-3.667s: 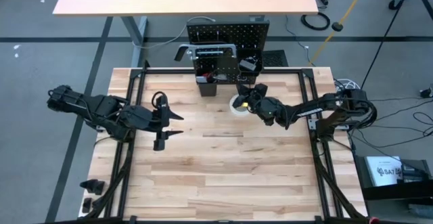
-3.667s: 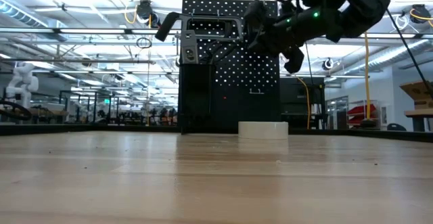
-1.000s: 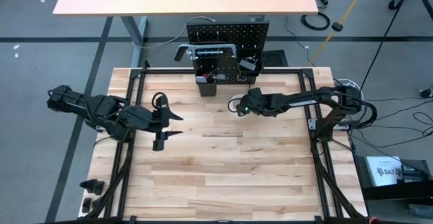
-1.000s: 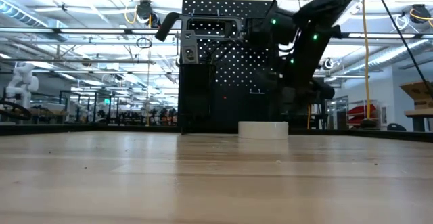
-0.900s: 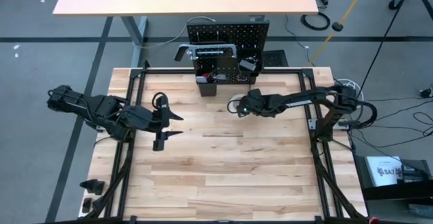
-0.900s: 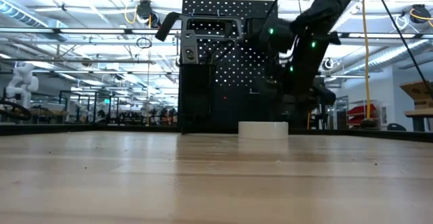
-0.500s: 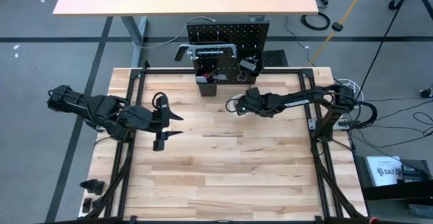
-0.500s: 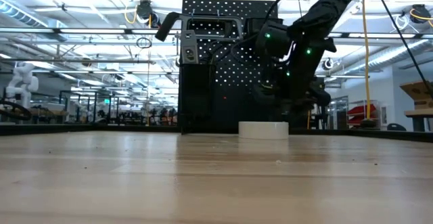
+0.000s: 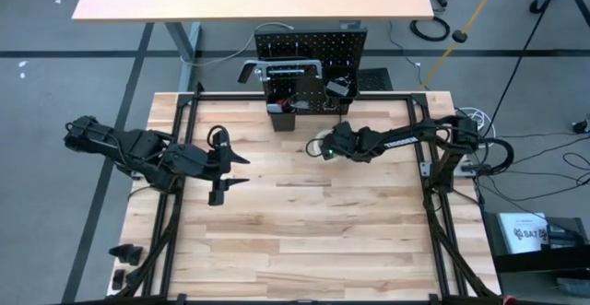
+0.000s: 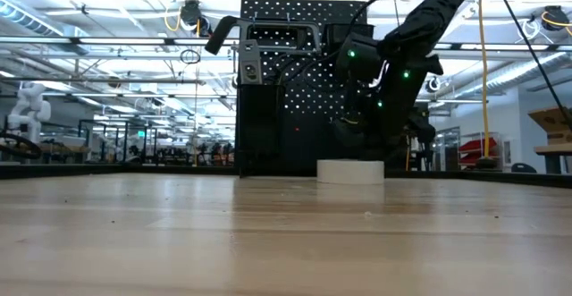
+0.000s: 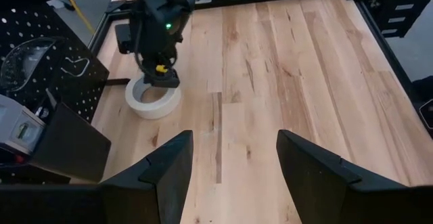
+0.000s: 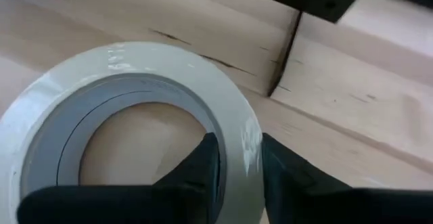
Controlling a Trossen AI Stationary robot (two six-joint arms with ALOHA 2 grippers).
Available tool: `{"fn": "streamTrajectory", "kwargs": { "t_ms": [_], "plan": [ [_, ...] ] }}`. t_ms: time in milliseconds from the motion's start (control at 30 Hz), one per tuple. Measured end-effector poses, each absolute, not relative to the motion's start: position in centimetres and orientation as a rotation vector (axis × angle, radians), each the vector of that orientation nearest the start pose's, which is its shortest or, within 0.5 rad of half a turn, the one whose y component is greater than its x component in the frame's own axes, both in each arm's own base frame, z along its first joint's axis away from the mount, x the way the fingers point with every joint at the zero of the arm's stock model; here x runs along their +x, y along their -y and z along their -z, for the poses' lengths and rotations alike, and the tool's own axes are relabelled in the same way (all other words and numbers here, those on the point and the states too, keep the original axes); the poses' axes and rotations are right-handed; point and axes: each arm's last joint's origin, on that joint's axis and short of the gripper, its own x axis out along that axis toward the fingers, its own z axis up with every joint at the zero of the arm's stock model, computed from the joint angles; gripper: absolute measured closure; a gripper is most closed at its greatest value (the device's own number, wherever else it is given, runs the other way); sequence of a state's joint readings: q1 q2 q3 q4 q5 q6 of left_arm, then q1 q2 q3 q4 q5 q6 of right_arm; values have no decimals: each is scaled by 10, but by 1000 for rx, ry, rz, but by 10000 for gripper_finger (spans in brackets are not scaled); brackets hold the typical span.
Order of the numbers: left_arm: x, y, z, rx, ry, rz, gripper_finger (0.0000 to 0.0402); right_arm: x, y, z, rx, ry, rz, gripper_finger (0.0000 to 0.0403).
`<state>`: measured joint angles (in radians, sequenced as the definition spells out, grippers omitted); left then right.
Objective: Hang tools onto peg board
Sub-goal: Hang the white tape on the black peg board
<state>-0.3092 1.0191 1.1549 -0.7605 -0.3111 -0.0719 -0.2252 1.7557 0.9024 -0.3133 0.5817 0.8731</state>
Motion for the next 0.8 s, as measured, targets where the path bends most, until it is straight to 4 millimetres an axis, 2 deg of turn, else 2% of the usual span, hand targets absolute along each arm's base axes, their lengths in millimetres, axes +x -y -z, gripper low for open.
{"fn": "streamTrajectory", "kwargs": {
  "t_ms": [133, 300, 567, 700, 800],
  "plan": [
    [187, 50, -365, 121, -594, -23, 182, 303, 71, -135, 424, -755, 1156, 333],
    [187, 50, -365, 121, -594, -24, 182, 306, 45, -137, 288, -669, 1201, 333],
    [187, 50, -365, 128, -592, -35, 182, 306, 4, -146, 87, -382, 1309, 333],
    [187, 50, -365, 132, -592, -40, 182, 301, -3, -147, -13, -199, 1398, 333],
    [187, 50, -365, 138, -590, -52, 182, 292, 1, -141, -28, -114, 1449, 333]
  ]
}}
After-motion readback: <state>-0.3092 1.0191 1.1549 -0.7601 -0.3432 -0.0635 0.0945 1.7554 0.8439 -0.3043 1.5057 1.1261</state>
